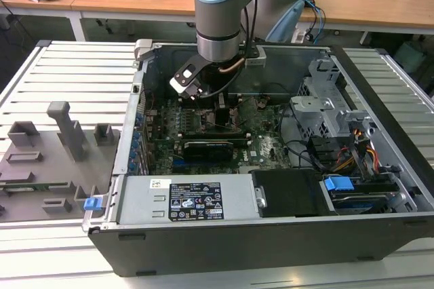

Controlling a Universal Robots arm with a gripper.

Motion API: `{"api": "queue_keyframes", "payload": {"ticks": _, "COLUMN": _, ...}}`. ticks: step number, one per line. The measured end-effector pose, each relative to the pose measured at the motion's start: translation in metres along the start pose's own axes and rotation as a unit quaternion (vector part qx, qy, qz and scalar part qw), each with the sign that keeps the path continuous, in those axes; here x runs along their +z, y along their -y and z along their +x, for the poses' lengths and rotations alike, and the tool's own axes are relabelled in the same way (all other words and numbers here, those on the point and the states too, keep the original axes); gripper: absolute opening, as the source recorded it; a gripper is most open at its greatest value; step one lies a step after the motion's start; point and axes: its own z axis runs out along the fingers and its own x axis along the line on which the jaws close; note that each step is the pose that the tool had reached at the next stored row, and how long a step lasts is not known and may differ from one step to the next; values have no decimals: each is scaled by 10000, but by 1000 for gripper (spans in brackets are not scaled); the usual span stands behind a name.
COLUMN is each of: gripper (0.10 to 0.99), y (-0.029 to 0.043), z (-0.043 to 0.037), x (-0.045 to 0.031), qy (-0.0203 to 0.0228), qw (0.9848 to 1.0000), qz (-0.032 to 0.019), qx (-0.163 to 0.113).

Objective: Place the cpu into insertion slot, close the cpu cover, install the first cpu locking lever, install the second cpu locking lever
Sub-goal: 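Place the cpu into insertion slot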

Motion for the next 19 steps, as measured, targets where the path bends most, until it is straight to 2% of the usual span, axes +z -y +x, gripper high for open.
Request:
{"api": "queue_keyframes", "payload": {"ticks": 6, "gripper": 596, "y": -6, "z": 1, "x": -77, "qy": 0, "qw": 10000, "qz": 0, "qx": 0}}
{"api": "queue_keyframes", "payload": {"ticks": 13, "gripper": 169, "y": -8, "z": 1, "x": -100, "qy": 0, "qw": 10000, "qz": 1, "qx": 0}}
{"api": "queue_keyframes", "payload": {"ticks": 15, "gripper": 169, "y": -9, "z": 2, "x": -107, "qy": 0, "qw": 10000, "qz": 1, "qx": 0}}
{"api": "queue_keyframes", "payload": {"ticks": 16, "gripper": 106, "y": -9, "z": 1, "x": -112, "qy": 0, "qw": 10000, "qz": 1, "qx": 0}}
{"api": "queue_keyframes", "payload": {"ticks": 19, "gripper": 106, "y": -10, "z": 2, "x": -123, "qy": 0, "qw": 10000, "qz": 1, "qx": 0}}
